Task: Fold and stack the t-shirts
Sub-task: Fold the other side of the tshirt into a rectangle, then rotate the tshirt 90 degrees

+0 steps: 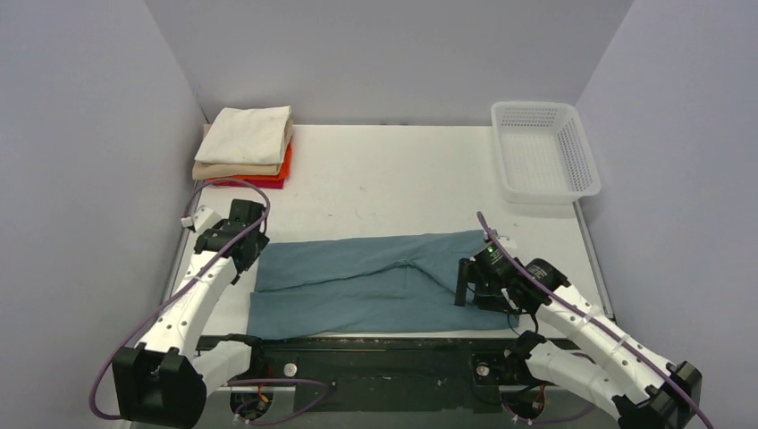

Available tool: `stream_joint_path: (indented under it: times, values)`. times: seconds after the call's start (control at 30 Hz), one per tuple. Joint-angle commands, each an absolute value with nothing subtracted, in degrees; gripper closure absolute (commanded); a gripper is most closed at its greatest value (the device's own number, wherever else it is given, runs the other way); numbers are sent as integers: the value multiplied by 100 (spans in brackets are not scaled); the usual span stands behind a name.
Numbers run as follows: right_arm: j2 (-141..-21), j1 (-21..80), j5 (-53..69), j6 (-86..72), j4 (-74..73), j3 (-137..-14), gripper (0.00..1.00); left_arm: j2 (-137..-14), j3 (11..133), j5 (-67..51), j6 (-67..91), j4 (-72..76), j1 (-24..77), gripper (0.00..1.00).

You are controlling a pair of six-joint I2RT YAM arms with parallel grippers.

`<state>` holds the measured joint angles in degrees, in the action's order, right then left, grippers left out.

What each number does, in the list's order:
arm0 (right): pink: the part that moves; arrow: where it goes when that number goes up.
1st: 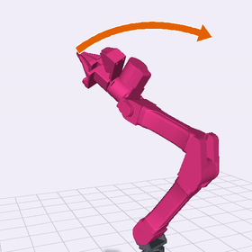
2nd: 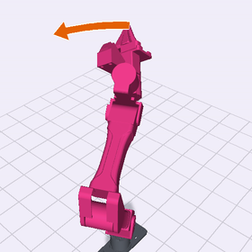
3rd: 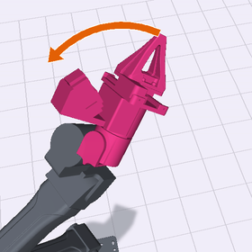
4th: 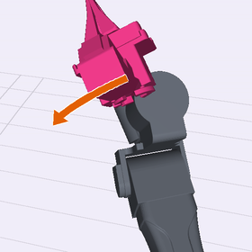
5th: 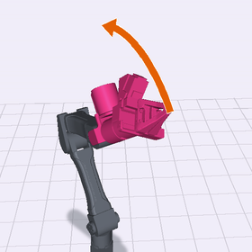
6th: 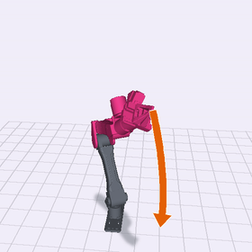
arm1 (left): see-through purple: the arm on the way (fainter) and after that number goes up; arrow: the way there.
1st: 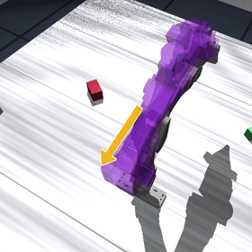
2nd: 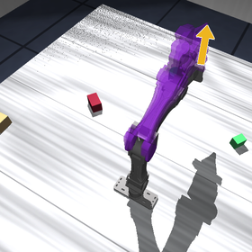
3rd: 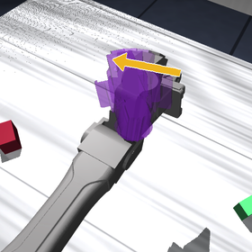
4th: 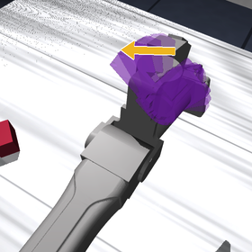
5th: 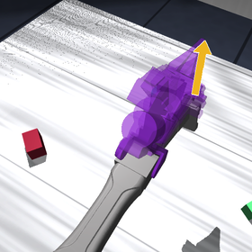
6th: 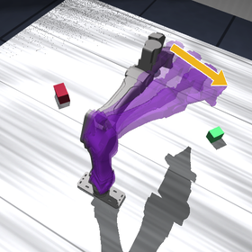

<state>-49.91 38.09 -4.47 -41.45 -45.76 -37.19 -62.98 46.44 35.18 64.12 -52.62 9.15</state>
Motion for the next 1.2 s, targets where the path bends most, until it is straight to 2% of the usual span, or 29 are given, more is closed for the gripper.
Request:
stream_joint_path:
  times: [0.0, 0.1, 0.17, 0.3, 0.57, 0.77, 1.0, 1.17]
  values:
    - [-4825, 3818, -772, -4641, -4832, -4366, 6, -5926, 5004, 2500, 5462, -4424, 940, 13]
    - [-5083, 3817, -635, -4891, -4369, -4520, 5, -6055, 4835, 925, 4912, -3563, 1141, 12]
    - [-5345, 3810, -479, -5061, -3895, -4530, 5, -6329, 4736, 494, 4840, -3115, 1373, 11]
    - [-5996, 3811, -383, -5531, -3587, -4410, 4, -6954, 4721, 387, 4672, -2976, 1772, 10]
    - [-7081, 3545, -1260, -6138, -2751, -3864, 3, -7675, 3950, 3, 4449, -2498, 1904, 8]
    - [-8304, 2965, -927, -5941, -1959, -3915, 3, -8042, 3745, 99, 4553, -2452, 1984, 7]
    - [-10216, 2349, -670, -4991, -1641, -5669, 3, -8347, 4139, 316, 4590, -2544, 1986, 6]
    - [-11960, 2155, 45, -4268, -2137, -8196, 3, -8494, 4316, 75, 4847, -2427, 1998, 6]
